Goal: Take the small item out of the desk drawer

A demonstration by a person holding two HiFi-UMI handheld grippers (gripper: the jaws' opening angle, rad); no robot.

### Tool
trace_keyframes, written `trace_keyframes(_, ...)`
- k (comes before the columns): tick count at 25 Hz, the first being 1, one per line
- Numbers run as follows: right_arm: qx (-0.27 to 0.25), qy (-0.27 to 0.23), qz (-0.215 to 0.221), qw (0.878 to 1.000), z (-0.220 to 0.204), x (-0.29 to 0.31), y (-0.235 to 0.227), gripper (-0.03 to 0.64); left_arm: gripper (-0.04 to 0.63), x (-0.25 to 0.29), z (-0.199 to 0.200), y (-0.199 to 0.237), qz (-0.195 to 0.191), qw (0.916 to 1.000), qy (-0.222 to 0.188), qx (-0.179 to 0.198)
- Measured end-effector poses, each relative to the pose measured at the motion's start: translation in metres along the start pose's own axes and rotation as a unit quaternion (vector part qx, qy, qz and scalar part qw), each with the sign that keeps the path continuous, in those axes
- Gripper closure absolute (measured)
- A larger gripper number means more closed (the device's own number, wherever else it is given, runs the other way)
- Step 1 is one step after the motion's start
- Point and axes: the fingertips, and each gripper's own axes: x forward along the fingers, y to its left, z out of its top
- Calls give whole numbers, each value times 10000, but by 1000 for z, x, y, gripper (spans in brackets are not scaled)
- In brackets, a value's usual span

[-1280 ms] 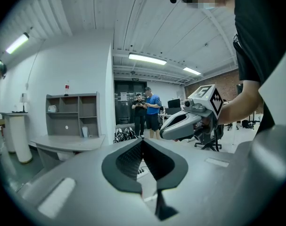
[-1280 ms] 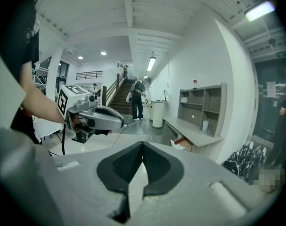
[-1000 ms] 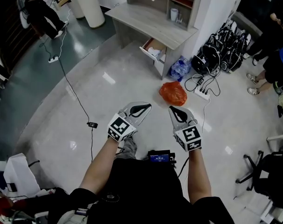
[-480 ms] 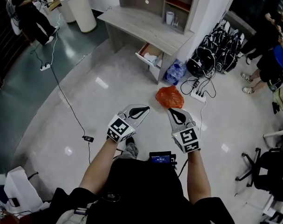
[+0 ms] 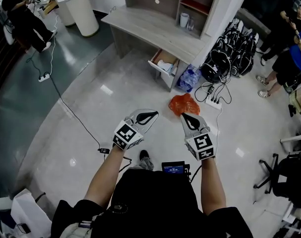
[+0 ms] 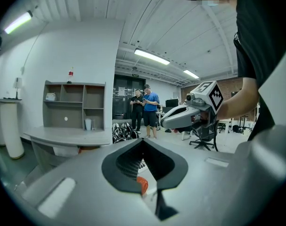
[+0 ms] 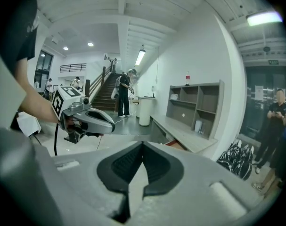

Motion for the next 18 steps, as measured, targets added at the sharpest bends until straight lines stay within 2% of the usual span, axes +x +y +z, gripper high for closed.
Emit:
trace_keyframes(9, 251, -33, -342, 9991, 16, 40, 8, 614, 592, -16, -13, 45, -101, 9998, -61, -134)
trace_keyframes(13, 234, 199, -360, 9989, 11, 48, 12, 614, 592, -16, -17, 52, -146, 9997, -54, -191)
trace_keyframes(18, 335, 150, -355, 9987, 11, 58, 4, 614, 592, -6, -23, 58, -209, 9993, -37, -293)
